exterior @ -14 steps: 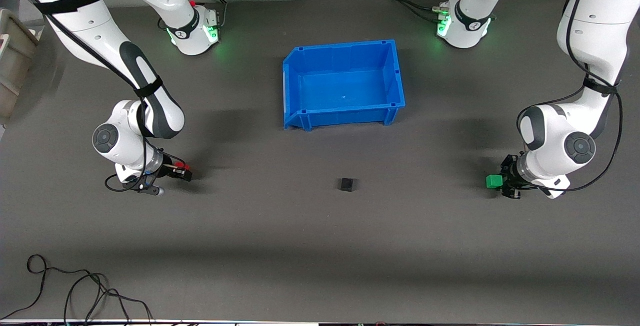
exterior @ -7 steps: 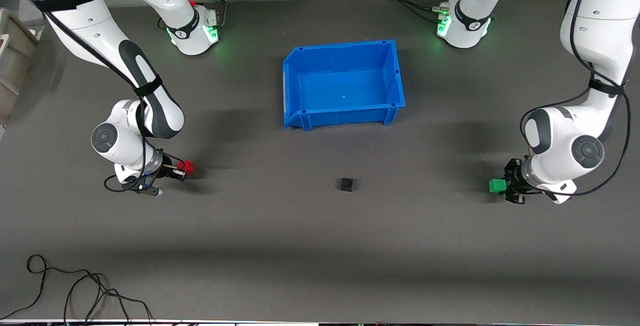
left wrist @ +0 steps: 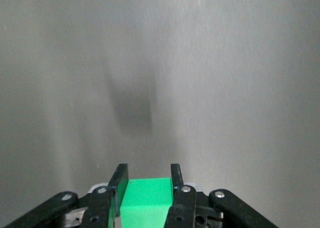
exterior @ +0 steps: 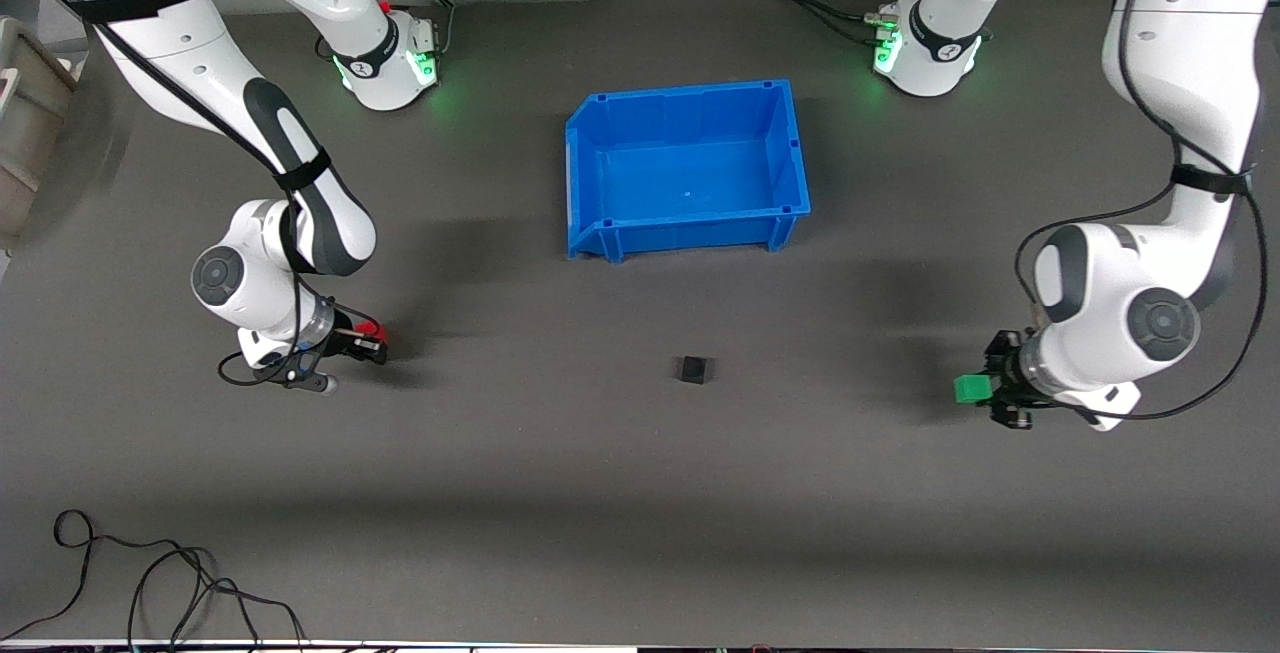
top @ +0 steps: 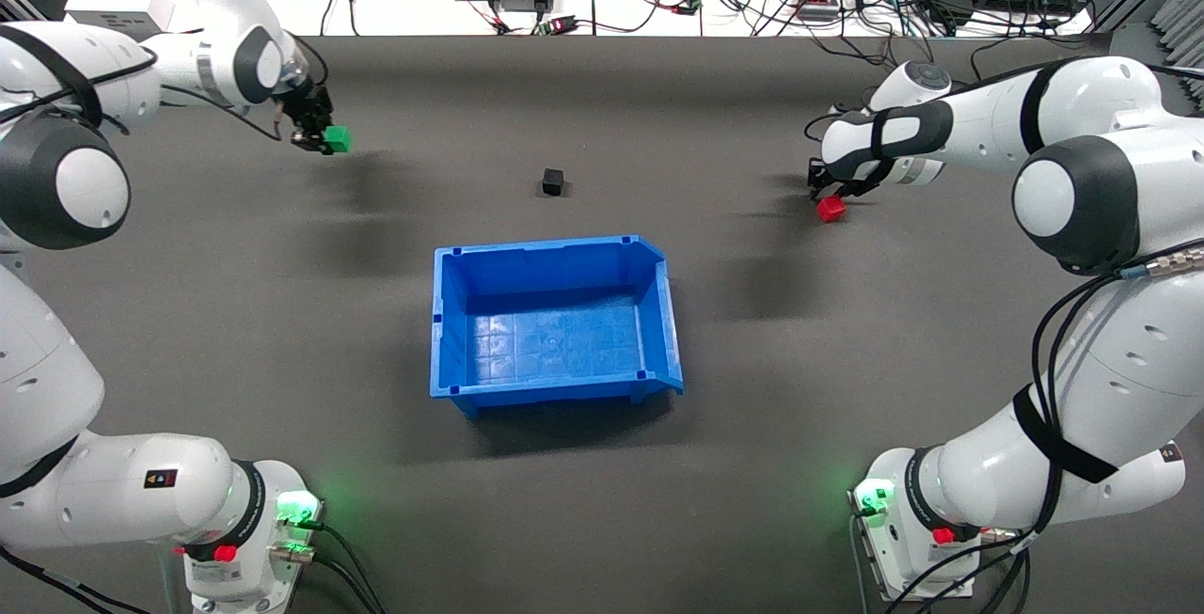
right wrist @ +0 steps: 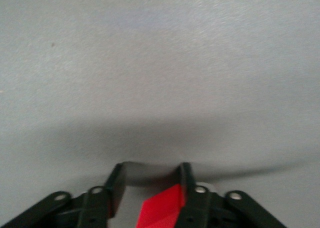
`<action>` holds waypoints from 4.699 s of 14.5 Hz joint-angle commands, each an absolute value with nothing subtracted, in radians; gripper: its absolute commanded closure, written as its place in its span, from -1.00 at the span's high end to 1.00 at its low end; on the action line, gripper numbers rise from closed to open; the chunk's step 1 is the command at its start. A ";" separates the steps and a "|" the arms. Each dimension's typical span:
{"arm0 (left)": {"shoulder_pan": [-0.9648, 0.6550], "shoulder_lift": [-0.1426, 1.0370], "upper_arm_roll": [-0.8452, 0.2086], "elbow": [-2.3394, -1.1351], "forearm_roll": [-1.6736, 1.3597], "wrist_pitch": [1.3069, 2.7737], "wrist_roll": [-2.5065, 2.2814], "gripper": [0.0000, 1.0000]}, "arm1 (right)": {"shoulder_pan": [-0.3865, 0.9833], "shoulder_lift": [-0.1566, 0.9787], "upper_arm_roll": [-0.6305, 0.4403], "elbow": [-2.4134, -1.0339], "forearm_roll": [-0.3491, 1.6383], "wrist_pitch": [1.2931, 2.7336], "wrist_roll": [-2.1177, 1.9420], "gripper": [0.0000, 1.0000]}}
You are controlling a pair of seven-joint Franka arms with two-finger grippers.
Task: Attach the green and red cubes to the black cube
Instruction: 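Lift the red cube with the right gripper while the left gripper lifts green, then carry both cubes toward the black cube, one on each side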
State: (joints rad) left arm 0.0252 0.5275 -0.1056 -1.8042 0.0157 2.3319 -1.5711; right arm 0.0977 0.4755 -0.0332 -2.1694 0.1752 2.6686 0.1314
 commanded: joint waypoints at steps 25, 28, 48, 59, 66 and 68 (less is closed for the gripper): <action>-0.103 0.535 -0.092 -1.707 0.003 2.270 -1.779 -1.00 | 0.083 0.486 -0.035 -2.145 0.179 2.551 -0.187 -1.00; -0.104 0.552 -0.092 -1.701 0.005 2.279 -1.773 -1.00 | 0.083 0.485 -0.035 -2.145 0.179 2.551 -0.187 -1.00; -0.347 0.773 -0.097 -1.493 0.009 2.301 -2.003 -1.00 | 0.357 0.468 -0.106 -1.752 0.337 2.048 1.481 -1.00; -0.460 0.822 -0.092 -1.489 0.063 2.356 -2.065 -1.00 | 0.581 0.813 -0.107 -1.310 0.311 2.056 2.086 -1.00; -0.466 0.839 -0.094 -1.491 0.063 2.424 -2.080 -1.00 | 0.621 0.957 -0.106 -1.131 0.310 2.062 2.217 -1.00; -0.468 0.839 -0.095 -1.490 0.064 2.424 -2.079 -1.00 | 0.629 0.962 -0.106 -1.131 0.310 2.074 2.217 -1.00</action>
